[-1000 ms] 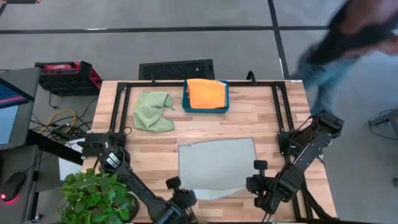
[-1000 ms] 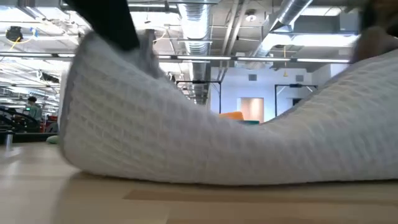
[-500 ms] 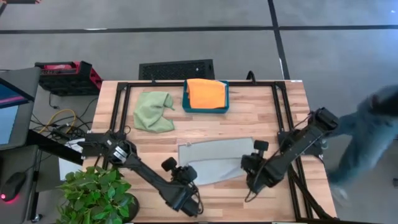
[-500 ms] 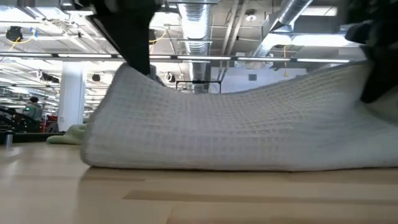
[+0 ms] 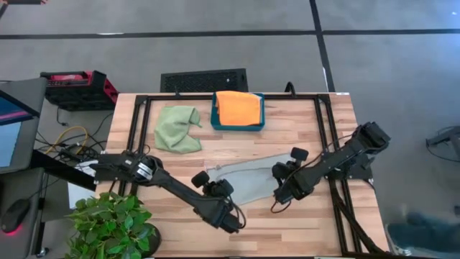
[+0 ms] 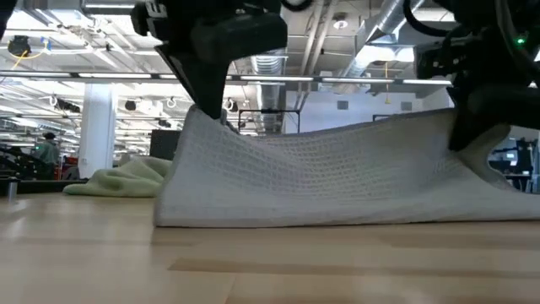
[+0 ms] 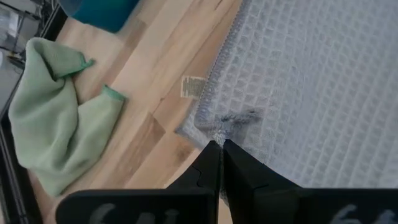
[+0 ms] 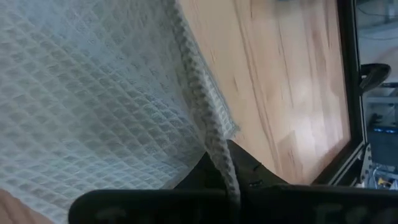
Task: Fold microfiber towels
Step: Fold the gray towel
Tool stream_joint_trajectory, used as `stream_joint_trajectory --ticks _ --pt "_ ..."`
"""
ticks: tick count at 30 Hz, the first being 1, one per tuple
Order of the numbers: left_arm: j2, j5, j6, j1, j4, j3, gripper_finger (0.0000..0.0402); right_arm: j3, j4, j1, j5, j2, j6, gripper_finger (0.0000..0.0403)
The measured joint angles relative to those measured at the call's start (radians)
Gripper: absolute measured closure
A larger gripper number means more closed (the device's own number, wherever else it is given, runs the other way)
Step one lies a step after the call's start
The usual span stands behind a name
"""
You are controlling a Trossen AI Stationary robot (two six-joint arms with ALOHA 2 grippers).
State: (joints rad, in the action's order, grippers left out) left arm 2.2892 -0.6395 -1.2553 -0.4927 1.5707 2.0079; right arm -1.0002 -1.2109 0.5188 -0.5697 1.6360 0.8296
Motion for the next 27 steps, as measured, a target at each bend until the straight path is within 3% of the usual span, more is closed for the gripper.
stream_joint_trajectory --ticks 11,17,27 --pt "0.000 0.041 0.044 0.058 0.000 0.000 0.0401 0.007 0.015 -0.017 0.003 0.000 -0.019 0.0393" --pt "0.000 0.041 0.044 0.086 0.000 0.000 0.0398 0.007 0.017 -0.022 0.003 0.000 -0.034 0.0371" --pt "0.000 0.060 0.097 0.133 0.000 0.000 0.0309 0.007 0.023 -0.097 -0.006 0.000 -0.079 0.0306"
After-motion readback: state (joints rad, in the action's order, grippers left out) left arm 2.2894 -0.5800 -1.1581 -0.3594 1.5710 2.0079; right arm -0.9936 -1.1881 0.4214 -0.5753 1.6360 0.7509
